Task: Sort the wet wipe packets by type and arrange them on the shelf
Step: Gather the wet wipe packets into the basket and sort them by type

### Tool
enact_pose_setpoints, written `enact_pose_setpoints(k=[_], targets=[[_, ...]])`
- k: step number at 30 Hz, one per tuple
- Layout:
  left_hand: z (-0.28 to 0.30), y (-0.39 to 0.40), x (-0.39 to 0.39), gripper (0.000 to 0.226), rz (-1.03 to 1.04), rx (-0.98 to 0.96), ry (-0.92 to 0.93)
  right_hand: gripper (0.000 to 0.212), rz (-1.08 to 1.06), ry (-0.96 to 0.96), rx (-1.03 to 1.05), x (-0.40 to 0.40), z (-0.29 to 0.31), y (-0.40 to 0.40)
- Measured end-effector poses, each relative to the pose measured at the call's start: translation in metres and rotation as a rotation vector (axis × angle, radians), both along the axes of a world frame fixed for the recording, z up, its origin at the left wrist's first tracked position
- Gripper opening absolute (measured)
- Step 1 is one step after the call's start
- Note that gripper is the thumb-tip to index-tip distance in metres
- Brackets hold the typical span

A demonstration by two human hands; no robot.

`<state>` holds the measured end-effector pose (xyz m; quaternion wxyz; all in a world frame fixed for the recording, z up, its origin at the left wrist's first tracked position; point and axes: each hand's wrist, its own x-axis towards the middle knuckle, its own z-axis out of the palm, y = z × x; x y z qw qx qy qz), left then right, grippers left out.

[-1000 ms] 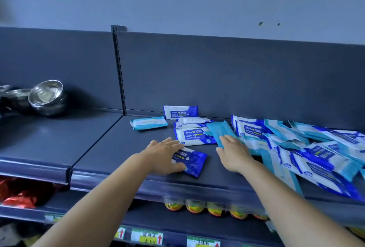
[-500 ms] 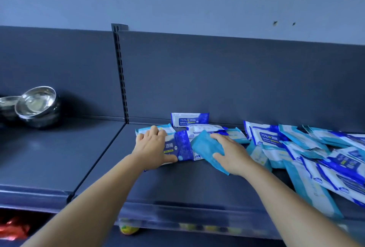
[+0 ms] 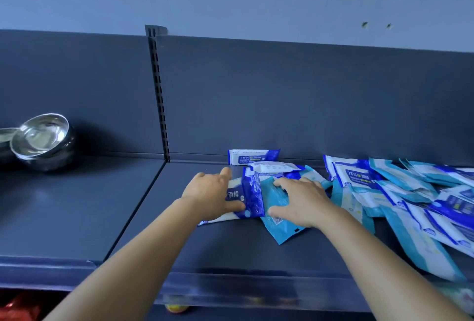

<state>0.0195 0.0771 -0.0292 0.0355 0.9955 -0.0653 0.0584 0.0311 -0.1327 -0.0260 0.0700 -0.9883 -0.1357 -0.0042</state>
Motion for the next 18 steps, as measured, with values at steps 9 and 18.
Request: enact_pose_setpoints(k=[9,18], targets=[[-0.009,0.019,-0.008,0.076,0.011,-0.028,0.176,0.077,0.03,0.158,0.188,-0.026,-0.005,-0.006],[-0.009,0.015,-0.024,0.086,0.119,-0.058,0.038,0.082,-0.066,0.117,-0.047,-0.036,0.001,-0.001]])
